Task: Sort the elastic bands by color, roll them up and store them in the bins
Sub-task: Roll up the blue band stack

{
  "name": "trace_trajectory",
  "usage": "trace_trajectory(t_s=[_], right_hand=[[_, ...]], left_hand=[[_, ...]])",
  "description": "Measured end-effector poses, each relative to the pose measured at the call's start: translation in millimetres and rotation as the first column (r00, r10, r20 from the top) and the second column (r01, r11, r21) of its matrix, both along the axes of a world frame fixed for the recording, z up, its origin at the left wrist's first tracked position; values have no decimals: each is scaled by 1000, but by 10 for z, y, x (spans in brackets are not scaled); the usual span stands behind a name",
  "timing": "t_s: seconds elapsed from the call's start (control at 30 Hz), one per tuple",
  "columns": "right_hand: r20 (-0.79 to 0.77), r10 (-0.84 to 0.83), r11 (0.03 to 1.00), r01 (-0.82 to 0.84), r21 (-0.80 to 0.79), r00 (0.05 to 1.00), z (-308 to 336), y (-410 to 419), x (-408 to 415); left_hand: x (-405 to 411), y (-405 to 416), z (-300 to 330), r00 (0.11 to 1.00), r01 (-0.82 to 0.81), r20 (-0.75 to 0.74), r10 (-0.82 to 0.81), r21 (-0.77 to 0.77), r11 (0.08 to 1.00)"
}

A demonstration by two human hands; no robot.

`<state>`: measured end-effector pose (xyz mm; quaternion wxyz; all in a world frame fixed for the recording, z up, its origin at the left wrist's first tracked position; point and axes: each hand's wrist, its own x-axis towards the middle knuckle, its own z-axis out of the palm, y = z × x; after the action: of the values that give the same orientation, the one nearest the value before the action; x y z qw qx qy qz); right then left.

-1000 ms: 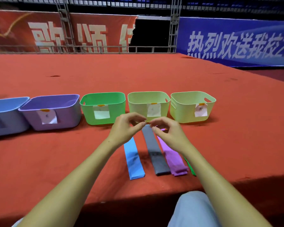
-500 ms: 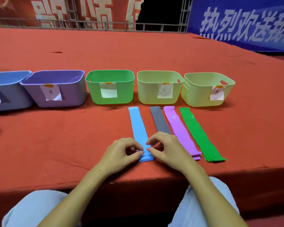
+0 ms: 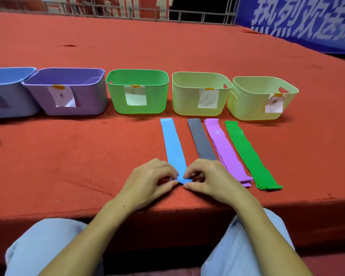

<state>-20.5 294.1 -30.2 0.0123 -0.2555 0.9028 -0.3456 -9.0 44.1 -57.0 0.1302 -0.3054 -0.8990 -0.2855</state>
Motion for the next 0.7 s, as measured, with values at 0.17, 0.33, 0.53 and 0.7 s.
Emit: trace_trajectory(t_s=[0.17,0.33,0.53,0.7], right_hand=[[-19,33,999,-34,-28,999,-32,-146,88],[0,45,998,-45,45,999,-35,-207,96],[34,16,999,-17,34,999,-4,-239,84],[71,-9,1000,9,2,997,45,-254,96]], left_hand=[[15,-194,166,993,-3,114,8,-45,999],[66,-231,247,975,-43,219,44,-10,999],[68,-230,244,950,-48,313,25,67,997],[80,-210,242,953,-103,292,83,54,993]])
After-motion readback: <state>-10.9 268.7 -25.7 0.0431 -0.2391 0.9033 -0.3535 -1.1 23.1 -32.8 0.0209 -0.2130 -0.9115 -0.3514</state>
